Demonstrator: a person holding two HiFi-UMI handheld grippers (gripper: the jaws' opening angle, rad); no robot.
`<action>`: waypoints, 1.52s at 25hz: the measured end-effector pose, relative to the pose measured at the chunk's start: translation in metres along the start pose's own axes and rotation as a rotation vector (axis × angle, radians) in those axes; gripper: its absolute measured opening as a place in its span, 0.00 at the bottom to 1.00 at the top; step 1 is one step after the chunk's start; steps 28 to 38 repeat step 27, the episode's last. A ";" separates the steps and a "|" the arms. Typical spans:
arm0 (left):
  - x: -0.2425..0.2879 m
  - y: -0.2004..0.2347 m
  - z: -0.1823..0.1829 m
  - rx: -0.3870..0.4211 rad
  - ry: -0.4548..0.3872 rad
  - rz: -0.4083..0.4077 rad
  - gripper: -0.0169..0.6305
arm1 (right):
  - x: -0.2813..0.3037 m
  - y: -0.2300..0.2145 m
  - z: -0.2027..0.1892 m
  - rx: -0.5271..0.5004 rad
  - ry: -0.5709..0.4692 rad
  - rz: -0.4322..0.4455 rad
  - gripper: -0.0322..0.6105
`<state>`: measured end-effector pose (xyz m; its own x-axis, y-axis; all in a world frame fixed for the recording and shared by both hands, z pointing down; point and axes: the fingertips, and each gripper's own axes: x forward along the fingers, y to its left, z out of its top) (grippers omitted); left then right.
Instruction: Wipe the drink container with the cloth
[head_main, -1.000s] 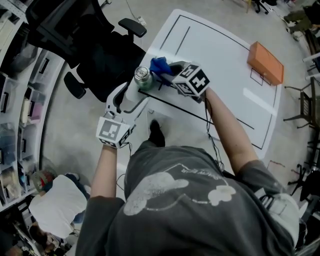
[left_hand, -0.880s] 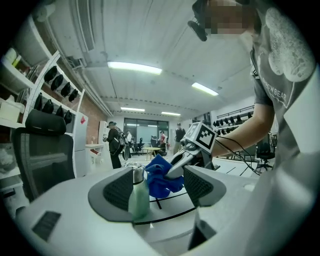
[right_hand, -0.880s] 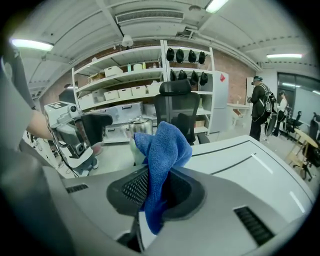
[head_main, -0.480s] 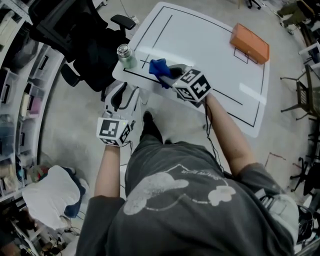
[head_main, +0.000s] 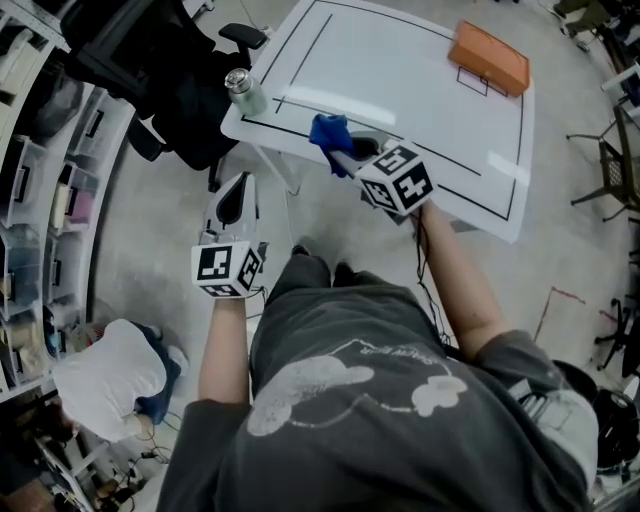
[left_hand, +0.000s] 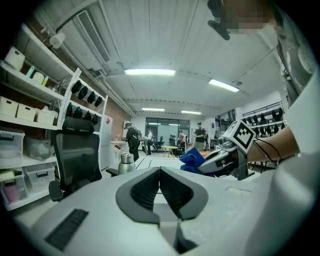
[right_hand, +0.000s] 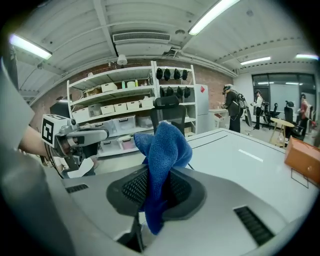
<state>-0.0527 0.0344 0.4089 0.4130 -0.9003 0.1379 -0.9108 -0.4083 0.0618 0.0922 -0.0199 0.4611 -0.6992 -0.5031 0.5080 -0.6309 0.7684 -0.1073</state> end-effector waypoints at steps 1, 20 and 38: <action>-0.003 -0.001 -0.002 -0.006 0.006 0.000 0.03 | -0.005 0.000 -0.003 0.011 -0.002 -0.011 0.14; -0.079 -0.010 -0.042 -0.088 0.072 -0.131 0.03 | -0.066 0.076 -0.073 0.195 0.032 -0.238 0.14; -0.153 -0.013 -0.058 -0.100 0.079 -0.179 0.03 | -0.077 0.156 -0.087 0.219 0.006 -0.279 0.14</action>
